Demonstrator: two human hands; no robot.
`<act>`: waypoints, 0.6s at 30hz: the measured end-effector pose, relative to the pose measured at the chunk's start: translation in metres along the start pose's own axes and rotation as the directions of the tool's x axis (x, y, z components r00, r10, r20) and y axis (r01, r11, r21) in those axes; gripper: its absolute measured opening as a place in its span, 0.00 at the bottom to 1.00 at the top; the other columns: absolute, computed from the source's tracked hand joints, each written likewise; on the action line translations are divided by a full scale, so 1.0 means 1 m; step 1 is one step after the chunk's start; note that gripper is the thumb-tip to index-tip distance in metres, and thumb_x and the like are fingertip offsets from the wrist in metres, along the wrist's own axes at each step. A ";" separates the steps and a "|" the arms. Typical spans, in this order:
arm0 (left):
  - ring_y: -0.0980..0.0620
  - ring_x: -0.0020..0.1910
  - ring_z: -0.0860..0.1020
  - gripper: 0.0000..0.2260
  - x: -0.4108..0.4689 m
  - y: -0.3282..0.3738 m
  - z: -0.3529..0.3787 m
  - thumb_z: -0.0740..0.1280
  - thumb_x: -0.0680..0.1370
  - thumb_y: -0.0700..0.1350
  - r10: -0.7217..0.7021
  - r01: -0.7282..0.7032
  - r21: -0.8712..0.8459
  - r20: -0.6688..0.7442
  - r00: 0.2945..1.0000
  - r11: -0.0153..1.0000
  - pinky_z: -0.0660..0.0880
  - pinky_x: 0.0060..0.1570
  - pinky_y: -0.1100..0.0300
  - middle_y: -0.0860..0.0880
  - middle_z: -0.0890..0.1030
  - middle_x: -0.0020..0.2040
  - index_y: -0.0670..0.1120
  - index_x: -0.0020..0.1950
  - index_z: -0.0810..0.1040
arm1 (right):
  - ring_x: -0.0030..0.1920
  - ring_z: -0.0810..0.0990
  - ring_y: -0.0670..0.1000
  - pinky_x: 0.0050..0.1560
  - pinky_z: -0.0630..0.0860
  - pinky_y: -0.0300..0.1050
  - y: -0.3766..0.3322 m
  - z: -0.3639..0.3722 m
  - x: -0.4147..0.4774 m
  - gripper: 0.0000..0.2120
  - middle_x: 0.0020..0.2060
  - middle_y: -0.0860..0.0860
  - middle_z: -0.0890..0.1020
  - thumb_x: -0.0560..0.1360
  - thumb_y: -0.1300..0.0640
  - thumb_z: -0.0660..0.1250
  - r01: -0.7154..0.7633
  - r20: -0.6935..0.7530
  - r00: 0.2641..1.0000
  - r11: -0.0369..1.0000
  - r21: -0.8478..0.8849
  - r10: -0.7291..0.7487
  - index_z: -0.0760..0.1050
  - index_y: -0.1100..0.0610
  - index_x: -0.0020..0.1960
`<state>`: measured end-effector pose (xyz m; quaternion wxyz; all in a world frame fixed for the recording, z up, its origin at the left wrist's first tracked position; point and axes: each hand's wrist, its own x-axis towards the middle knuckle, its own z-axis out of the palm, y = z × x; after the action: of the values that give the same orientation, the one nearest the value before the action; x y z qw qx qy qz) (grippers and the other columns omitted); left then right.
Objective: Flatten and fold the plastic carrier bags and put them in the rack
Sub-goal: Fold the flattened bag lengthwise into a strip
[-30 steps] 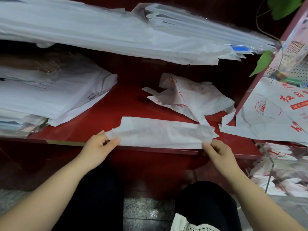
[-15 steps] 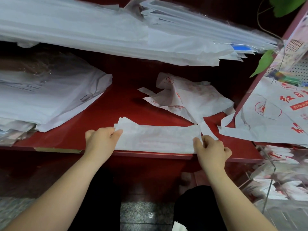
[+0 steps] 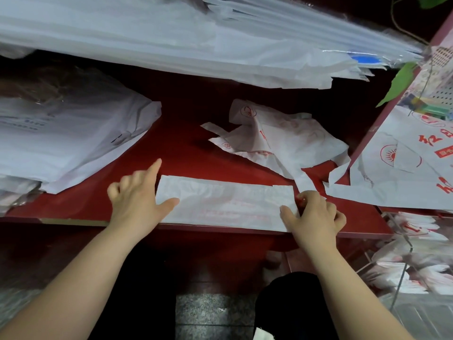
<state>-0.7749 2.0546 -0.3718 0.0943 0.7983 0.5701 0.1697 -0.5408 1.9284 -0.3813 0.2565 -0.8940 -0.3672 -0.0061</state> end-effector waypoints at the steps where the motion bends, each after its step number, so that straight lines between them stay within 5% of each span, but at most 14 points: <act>1: 0.50 0.71 0.56 0.33 0.000 0.000 0.001 0.64 0.76 0.52 0.041 -0.041 0.009 -0.018 0.999 0.999 0.44 0.67 0.53 0.50 0.62 0.71 0.53 0.76 0.49 | 0.63 0.65 0.55 0.66 0.50 0.50 -0.001 -0.001 -0.001 0.22 0.58 0.52 0.73 0.72 0.51 0.65 0.009 0.003 1.000 1.000 0.009 -0.009 0.67 0.55 0.64; 6: 0.64 0.68 0.37 0.26 -0.003 0.009 0.010 0.53 0.79 0.34 0.435 -0.435 -0.038 0.148 0.888 0.900 0.30 0.64 0.67 0.58 0.46 0.74 0.54 0.74 0.58 | 0.72 0.55 0.53 0.70 0.44 0.56 -0.001 0.000 -0.002 0.25 0.74 0.49 0.55 0.76 0.53 0.60 0.127 0.065 0.990 0.989 -0.080 -0.122 0.60 0.49 0.72; 10: 0.61 0.73 0.38 0.23 0.002 0.012 0.013 0.40 0.80 0.49 0.421 -0.450 0.044 0.287 0.861 0.892 0.34 0.68 0.64 0.55 0.43 0.76 0.53 0.75 0.47 | 0.75 0.45 0.53 0.70 0.38 0.60 -0.003 0.001 -0.001 0.19 0.75 0.49 0.51 0.76 0.59 0.56 0.195 0.122 0.976 0.974 -0.115 -0.181 0.66 0.48 0.65; 14: 0.59 0.73 0.38 0.43 0.001 0.014 0.011 0.26 0.59 0.57 0.405 -0.476 0.107 0.382 0.830 0.873 0.33 0.68 0.62 0.54 0.39 0.76 0.54 0.75 0.42 | 0.74 0.39 0.53 0.69 0.32 0.57 -0.014 -0.004 -0.002 0.25 0.75 0.50 0.48 0.74 0.59 0.57 0.283 0.108 0.958 0.931 -0.231 -0.265 0.60 0.50 0.71; 18: 0.58 0.73 0.37 0.35 0.004 0.015 0.012 0.31 0.67 0.55 0.398 -0.474 0.104 0.405 0.823 0.874 0.34 0.69 0.59 0.54 0.39 0.76 0.55 0.75 0.42 | 0.74 0.53 0.55 0.69 0.37 0.53 -0.063 0.013 -0.013 0.28 0.74 0.56 0.58 0.72 0.54 0.46 0.485 0.086 0.874 0.858 -0.169 -0.477 0.65 0.57 0.69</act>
<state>-0.7565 2.0539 -0.3770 0.0781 0.9304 0.3571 -0.0251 -0.5939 1.9632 -0.3667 0.1548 -0.7938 -0.5819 -0.0856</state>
